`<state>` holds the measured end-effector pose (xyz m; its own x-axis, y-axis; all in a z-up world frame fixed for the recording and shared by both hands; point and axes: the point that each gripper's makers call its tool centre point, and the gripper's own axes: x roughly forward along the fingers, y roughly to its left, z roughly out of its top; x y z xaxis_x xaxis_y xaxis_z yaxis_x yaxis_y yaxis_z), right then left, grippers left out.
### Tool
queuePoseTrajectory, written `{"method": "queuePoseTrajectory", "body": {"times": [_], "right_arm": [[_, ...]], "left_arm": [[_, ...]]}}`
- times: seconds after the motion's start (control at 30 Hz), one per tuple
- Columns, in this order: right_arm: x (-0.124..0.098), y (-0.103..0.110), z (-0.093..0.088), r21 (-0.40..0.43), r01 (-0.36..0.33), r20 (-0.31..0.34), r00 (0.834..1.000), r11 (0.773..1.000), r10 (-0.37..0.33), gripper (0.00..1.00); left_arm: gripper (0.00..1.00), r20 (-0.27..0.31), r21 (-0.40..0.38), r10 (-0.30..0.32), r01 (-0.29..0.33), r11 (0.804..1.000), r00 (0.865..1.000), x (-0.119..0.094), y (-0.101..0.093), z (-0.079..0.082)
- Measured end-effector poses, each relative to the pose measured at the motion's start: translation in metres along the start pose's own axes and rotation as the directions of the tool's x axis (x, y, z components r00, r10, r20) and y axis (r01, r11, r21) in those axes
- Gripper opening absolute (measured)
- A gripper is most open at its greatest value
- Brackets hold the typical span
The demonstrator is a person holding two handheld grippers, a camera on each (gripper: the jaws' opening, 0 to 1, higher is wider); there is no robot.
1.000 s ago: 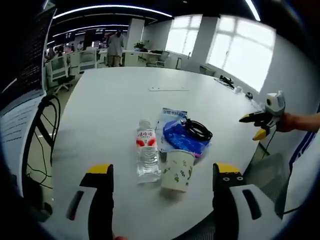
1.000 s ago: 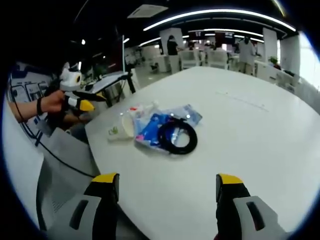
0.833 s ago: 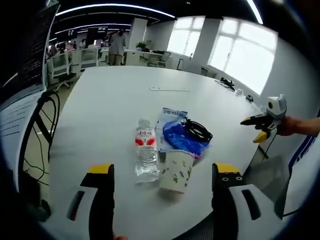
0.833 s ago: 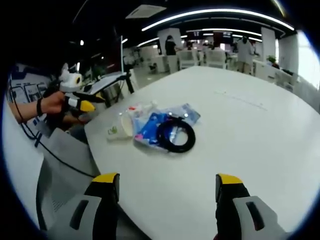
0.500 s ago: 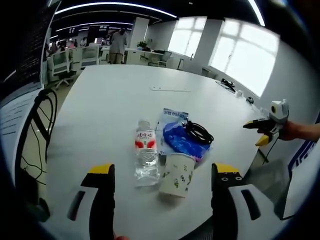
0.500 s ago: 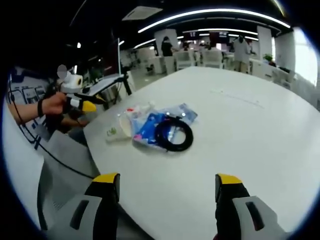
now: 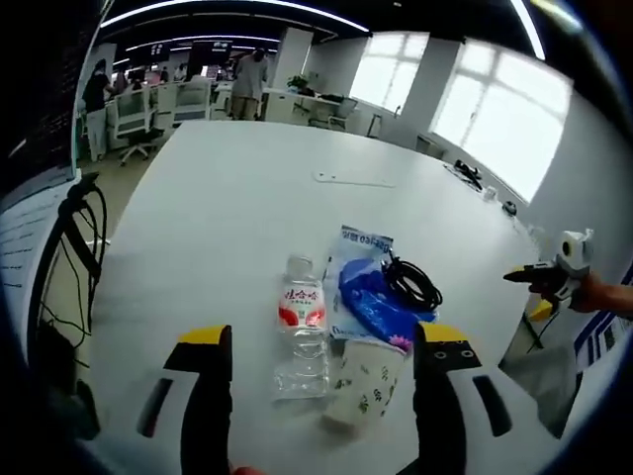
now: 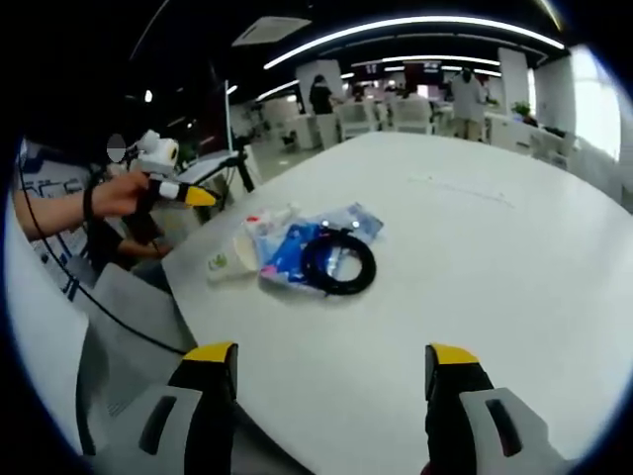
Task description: Arrange the tabletop items into an orderly group along one side of the table until the central work area is clear of visible clutter.
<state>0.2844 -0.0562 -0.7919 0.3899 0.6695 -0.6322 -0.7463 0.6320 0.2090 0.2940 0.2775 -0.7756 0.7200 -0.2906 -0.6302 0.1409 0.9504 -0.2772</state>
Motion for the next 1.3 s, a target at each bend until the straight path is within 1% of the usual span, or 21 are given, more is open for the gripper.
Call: {"method": "queuePoseTrajectory", "body": {"times": [0.07,0.13,0.17,0.23,0.4,0.63,0.77,0.87,0.9,1.0,1.17,1.3], "right_arm": [[-0.002,-0.001,0.001,0.003,0.002,0.004,1.0,1.0,-0.002,0.79],[-0.003,-0.002,0.0,0.008,0.006,0.007,1.0,1.0,-0.006,0.79],[-0.003,-0.002,0.0,0.01,0.007,0.007,1.0,1.0,-0.007,0.79],[-0.005,-0.002,0.002,0.012,0.008,0.009,1.0,1.0,-0.008,0.79],[-0.006,-0.004,0.0,0.019,0.01,0.008,1.0,1.0,-0.01,0.78],[-0.007,-0.006,-0.003,0.03,0.013,0.011,1.0,0.999,-0.013,0.78],[-0.007,-0.006,-0.002,0.032,0.013,0.015,1.0,0.999,-0.014,0.78],[-0.007,-0.007,-0.003,0.033,0.012,0.016,1.0,0.999,-0.013,0.78],[-0.007,-0.007,-0.003,0.033,0.012,0.015,1.0,0.999,-0.013,0.78],[-0.007,-0.007,-0.004,0.038,0.013,0.016,1.0,0.999,-0.013,0.78],[-0.008,-0.008,-0.006,0.042,0.011,0.011,1.0,0.999,-0.012,0.78],[-0.008,-0.011,-0.01,0.055,0.014,0.008,1.0,0.998,-0.014,0.78]], "left_arm": [[0.74,-0.029,-0.02,0.031,-0.032,0.999,0.999,0.006,0.008,-0.002],[0.74,-0.037,-0.04,0.038,-0.04,0.998,0.999,0.008,0.0,-0.005],[0.73,-0.043,-0.049,0.041,-0.044,0.998,0.998,0.01,0.002,-0.004],[0.72,-0.05,-0.052,0.044,-0.047,0.998,0.998,0.014,0.005,-0.002],[0.69,-0.097,-0.046,0.058,-0.063,0.997,0.994,0.024,0.005,0.0],[0.67,-0.122,-0.058,0.053,-0.061,0.996,0.991,0.042,0.008,0.005],[0.66,-0.142,-0.072,0.059,-0.069,0.995,0.988,0.048,0.009,0.005],[0.65,-0.169,-0.079,0.062,-0.076,0.994,0.984,0.054,0.01,0.005],[0.65,-0.177,-0.081,0.06,-0.075,0.994,0.982,0.055,0.006,0.005],[0.63,-0.2,-0.089,0.06,-0.079,0.993,0.978,0.057,0.002,0.003],[0.61,-0.234,-0.088,0.064,-0.087,0.992,0.97,0.062,0.002,0.001],[0.58,-0.279,-0.088,0.084,-0.113,0.99,0.957,0.065,0.007,-0.007]]}}
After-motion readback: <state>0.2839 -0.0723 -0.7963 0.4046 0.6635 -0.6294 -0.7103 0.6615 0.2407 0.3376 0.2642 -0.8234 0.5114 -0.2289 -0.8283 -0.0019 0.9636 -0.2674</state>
